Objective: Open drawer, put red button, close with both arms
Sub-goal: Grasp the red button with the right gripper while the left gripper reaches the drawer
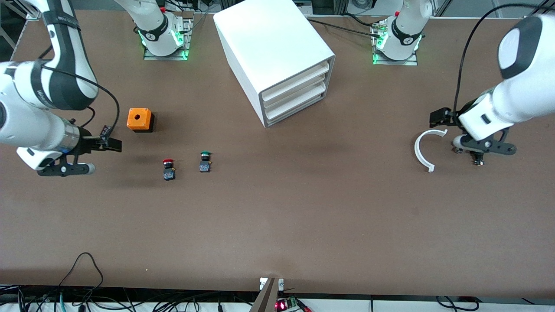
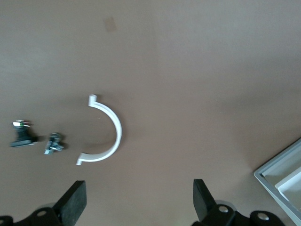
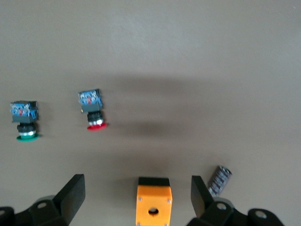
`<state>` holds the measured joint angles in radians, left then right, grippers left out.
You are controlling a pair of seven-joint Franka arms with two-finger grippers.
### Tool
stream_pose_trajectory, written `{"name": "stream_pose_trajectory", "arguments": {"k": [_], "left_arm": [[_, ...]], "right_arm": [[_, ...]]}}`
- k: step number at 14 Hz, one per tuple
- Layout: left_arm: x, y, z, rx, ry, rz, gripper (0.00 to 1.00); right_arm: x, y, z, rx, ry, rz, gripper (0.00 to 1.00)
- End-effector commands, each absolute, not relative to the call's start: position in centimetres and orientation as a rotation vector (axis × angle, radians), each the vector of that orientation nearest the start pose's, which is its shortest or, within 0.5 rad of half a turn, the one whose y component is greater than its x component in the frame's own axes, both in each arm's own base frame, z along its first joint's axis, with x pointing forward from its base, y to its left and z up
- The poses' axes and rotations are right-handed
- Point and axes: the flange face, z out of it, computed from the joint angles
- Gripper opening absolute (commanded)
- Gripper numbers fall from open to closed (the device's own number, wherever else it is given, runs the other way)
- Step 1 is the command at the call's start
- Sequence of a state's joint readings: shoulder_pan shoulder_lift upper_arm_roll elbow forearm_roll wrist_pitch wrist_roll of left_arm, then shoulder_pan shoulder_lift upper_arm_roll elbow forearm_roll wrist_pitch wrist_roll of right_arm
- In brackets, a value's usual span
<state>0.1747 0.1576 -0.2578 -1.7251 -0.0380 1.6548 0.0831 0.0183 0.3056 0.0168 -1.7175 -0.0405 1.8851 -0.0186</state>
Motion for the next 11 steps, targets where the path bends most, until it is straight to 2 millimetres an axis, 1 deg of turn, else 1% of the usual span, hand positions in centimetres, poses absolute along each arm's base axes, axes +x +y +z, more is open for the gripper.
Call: {"name": "stream_pose_trajectory", "arguments": {"k": [1, 2, 3, 5, 7, 8, 9, 10, 11], "left_arm": [[58.7, -6.8, 41.7, -3.344, 0.235, 0.542, 1.0], [58.0, -7.9, 39.4, -3.411, 0.192, 0.63, 1.0], [57.3, -9.4, 37.2, -3.479, 0.149, 0.704, 1.0], [56.3, -11.9, 33.1, -3.581, 0.06, 0.845, 1.0], [55.5, -14.7, 30.8, -3.675, -0.033, 1.015, 1.0], [54.9, -16.5, 29.7, -3.695, -0.033, 1.099, 1.0], [54.2, -17.9, 28.5, -3.715, -0.015, 1.172, 1.0], [53.0, -19.5, 26.8, -3.733, -0.016, 1.267, 1.0], [51.9, -21.0, 24.9, -3.771, -0.047, 1.326, 1.0]], "right_arm": [[63.4, 2.6, 37.9, -3.138, -0.104, 0.193, 1.0], [63.5, 3.4, 36.8, -3.13, -0.121, 0.192, 1.0], [63.3, 4.5, 35.7, -3.124, -0.149, 0.178, 1.0], [62.4, 6.5, 32.9, -3.114, -0.177, 0.096, 1.0], [61.5, 7.7, 30.9, -3.106, -0.197, 0.062, 1.0], [61.2, 8.7, 30.1, -3.097, -0.233, 0.06, 1.0], [61.1, 9.2, 29.4, -3.094, -0.26, 0.064, 1.0], [61.1, 9.3, 28.4, -3.094, -0.274, 0.082, 1.0], [61.0, 9.9, 27.6, -3.086, -0.313, 0.088, 1.0]]}}
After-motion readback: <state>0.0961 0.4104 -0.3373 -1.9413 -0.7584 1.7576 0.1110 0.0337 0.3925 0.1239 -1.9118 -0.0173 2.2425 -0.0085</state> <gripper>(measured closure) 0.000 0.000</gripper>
